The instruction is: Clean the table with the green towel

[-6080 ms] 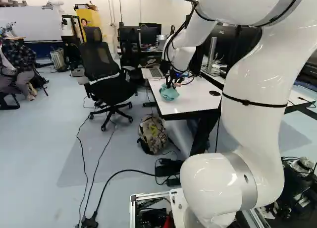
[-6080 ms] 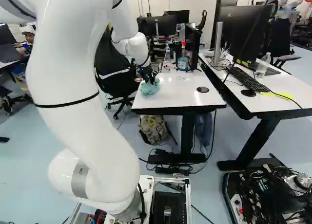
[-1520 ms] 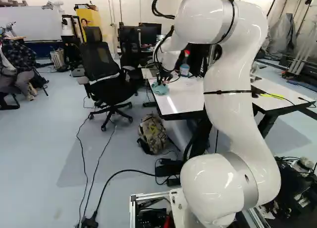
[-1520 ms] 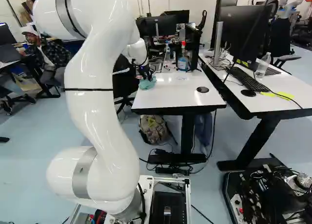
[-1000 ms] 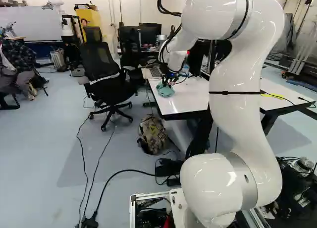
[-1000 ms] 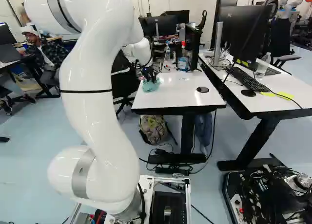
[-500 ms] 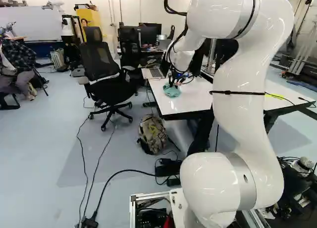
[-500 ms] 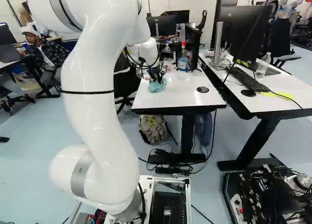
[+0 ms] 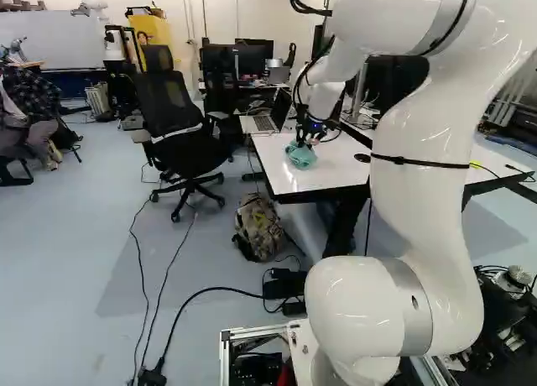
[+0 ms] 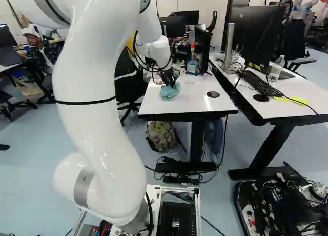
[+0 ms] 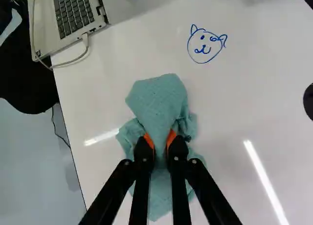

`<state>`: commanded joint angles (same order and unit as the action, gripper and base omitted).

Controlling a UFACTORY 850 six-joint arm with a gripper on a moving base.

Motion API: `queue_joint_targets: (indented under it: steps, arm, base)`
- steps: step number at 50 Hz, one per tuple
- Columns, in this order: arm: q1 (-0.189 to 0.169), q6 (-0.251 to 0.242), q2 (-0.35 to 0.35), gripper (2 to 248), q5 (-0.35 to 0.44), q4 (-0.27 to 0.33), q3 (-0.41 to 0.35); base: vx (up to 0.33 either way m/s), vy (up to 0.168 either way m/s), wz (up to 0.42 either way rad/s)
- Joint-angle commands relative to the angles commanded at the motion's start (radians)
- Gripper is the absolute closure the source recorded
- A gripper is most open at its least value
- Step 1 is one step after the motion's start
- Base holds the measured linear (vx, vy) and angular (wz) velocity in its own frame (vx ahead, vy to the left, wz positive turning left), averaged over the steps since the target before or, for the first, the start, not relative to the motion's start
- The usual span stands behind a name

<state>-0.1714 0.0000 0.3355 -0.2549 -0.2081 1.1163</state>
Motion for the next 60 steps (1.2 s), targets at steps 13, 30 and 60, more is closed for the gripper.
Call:
queue_joint_targets:
  steps: [13,30,60]
  arm:
    - [-0.022,0.0,-0.053,204,0.0,0.0,-0.065]
    - [-0.049,0.0,-0.062,204,0.0,0.0,-0.076]
    - [-0.055,0.0,-0.093,204,0.0,0.0,-0.073]
  base:
    - [0.0,0.0,0.0]
    - [0.0,0.0,0.0]
    - [0.0,0.0,0.0]
